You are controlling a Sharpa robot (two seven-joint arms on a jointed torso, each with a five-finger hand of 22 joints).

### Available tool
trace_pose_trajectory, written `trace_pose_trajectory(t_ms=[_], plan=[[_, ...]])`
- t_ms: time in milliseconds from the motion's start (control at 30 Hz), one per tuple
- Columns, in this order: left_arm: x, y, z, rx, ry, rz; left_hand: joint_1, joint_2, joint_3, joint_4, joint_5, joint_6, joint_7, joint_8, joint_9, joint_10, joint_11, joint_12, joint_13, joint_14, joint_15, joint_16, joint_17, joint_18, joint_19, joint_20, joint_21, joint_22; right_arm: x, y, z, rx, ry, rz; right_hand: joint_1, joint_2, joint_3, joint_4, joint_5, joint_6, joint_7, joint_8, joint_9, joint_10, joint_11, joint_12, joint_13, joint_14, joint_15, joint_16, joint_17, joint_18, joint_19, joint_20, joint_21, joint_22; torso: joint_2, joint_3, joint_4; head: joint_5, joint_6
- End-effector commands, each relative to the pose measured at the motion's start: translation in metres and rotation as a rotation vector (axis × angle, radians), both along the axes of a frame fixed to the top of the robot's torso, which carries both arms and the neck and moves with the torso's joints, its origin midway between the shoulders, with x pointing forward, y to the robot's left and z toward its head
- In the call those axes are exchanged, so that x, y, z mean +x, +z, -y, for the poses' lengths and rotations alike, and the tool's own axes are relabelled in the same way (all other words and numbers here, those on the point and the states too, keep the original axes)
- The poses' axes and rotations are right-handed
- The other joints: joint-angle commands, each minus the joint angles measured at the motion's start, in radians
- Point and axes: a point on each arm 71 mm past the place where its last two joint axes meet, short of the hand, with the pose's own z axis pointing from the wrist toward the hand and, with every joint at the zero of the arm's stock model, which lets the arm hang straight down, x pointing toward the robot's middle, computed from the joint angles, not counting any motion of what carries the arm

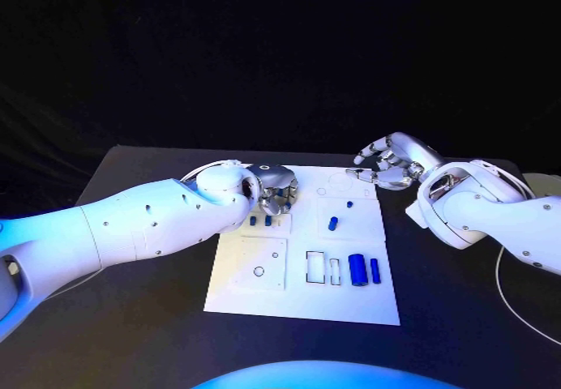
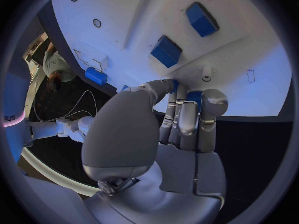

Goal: Assemble the parts on the task board

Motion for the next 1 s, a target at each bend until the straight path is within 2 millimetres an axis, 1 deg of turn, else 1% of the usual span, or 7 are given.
trace_pose_trajectory(t_ms=[33, 267, 500, 700, 900, 1000], plan=[[-0.001, -0.004, 0.001, 0.008, 0.003, -0.026, -0.006, 0.006, 0.011, -0.002, -0.004, 0.008, 0.000, -0.009, -0.002, 0.007, 0.000, -0.014, -0.008, 0.007, -0.002, 0.004, -0.005, -0.017, 0.006, 0.002, 0.005, 0.004, -0.001, 0.000, -0.001, -0.006, 0.010, -0.001, -0.009, 0.003, 0.000, 0.000, 0.006, -0.001, -0.005, 0.005, 0.001, -0.005, -0.004, -0.005, 0.101, 0.058, -0.006, -0.004, 0.050, 0.012, 0.029, -0.006, -0.004, 0.179, 0.001, 0.0003, 0.0000, -0.001, 0.000], [0.001, -0.004, 0.000, -0.004, 0.014, -0.027, -0.019, 0.004, 0.020, -0.011, -0.008, 0.021, -0.001, -0.026, -0.006, 0.021, 0.000, -0.042, -0.020, 0.009, -0.002, 0.002, -0.017, -0.017, 0.003, 0.003, 0.011, 0.009, -0.001, 0.000, -0.001, -0.007, 0.010, -0.001, -0.009, 0.003, 0.000, 0.000, 0.006, -0.001, -0.005, 0.005, 0.001, -0.005, -0.004, -0.005, 0.101, 0.058, -0.006, -0.004, 0.050, 0.012, 0.029, -0.006, -0.004, 0.179, 0.000, 0.0007, 0.0001, 0.000, -0.003], [-0.001, -0.002, -0.005, -0.042, 0.018, -0.022, -0.033, -0.002, 0.026, -0.020, -0.008, 0.033, 0.002, -0.043, -0.009, 0.038, 0.002, -0.073, -0.033, 0.009, -0.001, 0.000, -0.029, -0.016, -0.002, 0.004, 0.013, 0.009, -0.001, 0.000, -0.001, -0.006, 0.010, 0.001, -0.009, 0.003, 0.000, 0.000, 0.006, -0.001, -0.005, 0.005, 0.001, -0.005, -0.004, -0.005, 0.101, 0.058, -0.006, -0.004, 0.050, 0.012, 0.029, -0.006, -0.004, 0.179, -0.001, -0.0003, 0.0010, -0.001, -0.001], [-0.004, 0.005, -0.012, -0.088, 0.029, -0.012, -0.042, -0.005, 0.026, -0.020, -0.007, 0.038, 0.003, -0.050, -0.010, 0.046, 0.003, -0.084, -0.037, 0.009, 0.000, 0.000, -0.032, -0.017, -0.003, 0.006, 0.014, 0.011, -0.001, 0.000, 0.000, -0.006, 0.008, 0.002, -0.009, 0.003, 0.000, 0.000, 0.006, -0.001, -0.005, 0.005, 0.001, -0.005, -0.004, -0.005, 0.101, 0.058, -0.006, -0.004, 0.050, 0.012, 0.029, -0.006, -0.004, 0.179, -0.002, 0.0003, 0.0024, -0.001, 0.003], [-0.005, 0.018, -0.020, -0.147, 0.046, 0.012, -0.049, -0.008, 0.024, -0.021, -0.008, 0.042, 0.004, -0.054, -0.010, 0.052, 0.004, -0.092, -0.040, 0.010, 0.000, 0.002, -0.032, -0.017, -0.002, 0.008, 0.017, 0.014, 0.000, 0.000, 0.000, -0.006, 0.006, 0.004, -0.009, 0.003, 0.000, 0.000, 0.006, -0.001, -0.005, 0.005, 0.001, -0.005, -0.004, -0.005, 0.101, 0.058, -0.006, -0.004, 0.050, 0.012, 0.029, -0.006, -0.004, 0.179, -0.002, -0.0009, 0.0024, 0.001, 0.010], [-0.005, 0.023, -0.024, -0.166, 0.054, 0.020, -0.050, -0.009, 0.024, -0.021, -0.007, 0.043, 0.004, -0.055, -0.010, 0.053, 0.004, -0.095, -0.041, 0.010, 0.000, 0.002, -0.032, -0.017, -0.002, 0.008, 0.018, 0.015, 0.000, 0.000, 0.001, -0.006, 0.005, 0.004, -0.009, 0.003, 0.000, 0.000, 0.006, -0.001, -0.005, 0.005, 0.001, -0.005, -0.004, -0.005, 0.101, 0.058, -0.006, -0.004, 0.050, 0.012, 0.029, -0.006, -0.004, 0.179, -0.001, -0.0004, 0.0025, 0.001, 0.011]])
